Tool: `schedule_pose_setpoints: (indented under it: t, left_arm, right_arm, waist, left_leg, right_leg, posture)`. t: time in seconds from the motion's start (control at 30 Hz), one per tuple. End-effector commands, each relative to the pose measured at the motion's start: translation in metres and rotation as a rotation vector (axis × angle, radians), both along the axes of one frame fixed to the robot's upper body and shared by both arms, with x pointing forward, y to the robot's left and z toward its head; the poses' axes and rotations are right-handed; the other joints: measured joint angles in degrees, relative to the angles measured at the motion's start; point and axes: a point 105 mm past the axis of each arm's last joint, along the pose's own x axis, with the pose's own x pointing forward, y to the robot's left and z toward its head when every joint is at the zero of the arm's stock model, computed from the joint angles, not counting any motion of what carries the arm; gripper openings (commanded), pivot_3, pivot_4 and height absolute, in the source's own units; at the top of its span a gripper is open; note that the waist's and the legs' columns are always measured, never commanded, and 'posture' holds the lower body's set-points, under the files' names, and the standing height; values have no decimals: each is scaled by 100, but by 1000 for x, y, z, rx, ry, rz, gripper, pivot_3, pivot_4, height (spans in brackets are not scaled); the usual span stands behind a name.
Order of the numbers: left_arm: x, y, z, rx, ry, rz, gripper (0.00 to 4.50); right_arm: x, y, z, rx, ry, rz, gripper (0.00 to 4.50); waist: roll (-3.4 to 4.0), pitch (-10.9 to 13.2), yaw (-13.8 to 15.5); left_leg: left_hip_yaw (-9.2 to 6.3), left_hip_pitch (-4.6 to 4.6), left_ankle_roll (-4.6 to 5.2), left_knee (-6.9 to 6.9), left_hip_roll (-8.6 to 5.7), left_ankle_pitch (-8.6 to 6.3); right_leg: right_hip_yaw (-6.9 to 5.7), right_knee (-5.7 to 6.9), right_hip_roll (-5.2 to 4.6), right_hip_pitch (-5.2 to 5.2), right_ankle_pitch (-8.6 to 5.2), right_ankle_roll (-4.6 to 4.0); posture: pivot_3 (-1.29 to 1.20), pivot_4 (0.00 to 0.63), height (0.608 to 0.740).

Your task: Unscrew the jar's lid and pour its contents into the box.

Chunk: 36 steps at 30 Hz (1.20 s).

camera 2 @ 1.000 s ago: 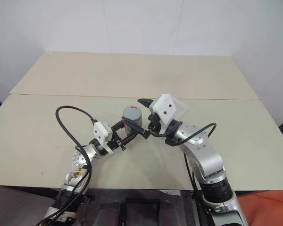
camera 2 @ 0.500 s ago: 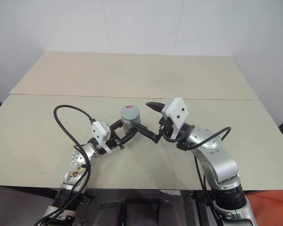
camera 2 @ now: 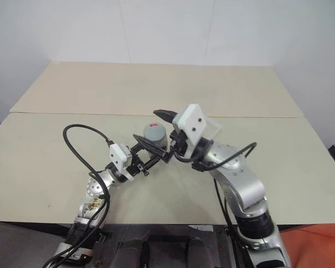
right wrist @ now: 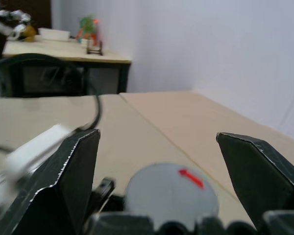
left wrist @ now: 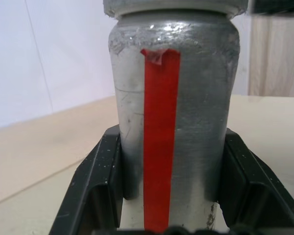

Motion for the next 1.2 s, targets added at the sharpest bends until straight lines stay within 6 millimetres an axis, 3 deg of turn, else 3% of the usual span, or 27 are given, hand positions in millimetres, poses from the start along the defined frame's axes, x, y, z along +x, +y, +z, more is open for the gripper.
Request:
schedule_pose_setpoints:
  t: [0.03,0.2,0.7,1.2]
  left_arm:
    - [-1,-1,14,-20,-67,8,2123]
    - [-2,0,15,-33,-76,19,2123]
    - [2,8,16,-43,-69,41,2123]
    - [4,9,15,-33,-72,31,2123]
  right_arm:
    - [4,6,6,-5,-46,-33,4439]
    - [9,6,3,-25,-52,-66,4439]
    - [-7,-29,3,-59,-76,-56,4439]
    - [-3,-61,-7,-106,-51,-138,4439]
  waist:
    - [0,0,24]
    - [0,0,33]
    - [0,0,14]
    - [0,0,18]
  left_leg:
    - [0,-2,0,0,-1,0]
    - [1,-3,0,0,-3,0]
    - [0,-3,0,0,-1,0]
    - [0,-3,0,0,-2,0]
  right_leg:
    - [-1,-1,-2,0,0,0]
    - [-3,-1,-5,0,0,0]
    - [-4,-1,-3,0,0,1]
    - [-3,-3,-4,1,0,1]
  posture:
    - [0,150,740]
    - [0,150,740]
    - [0,150,740]
    - [0,150,740]
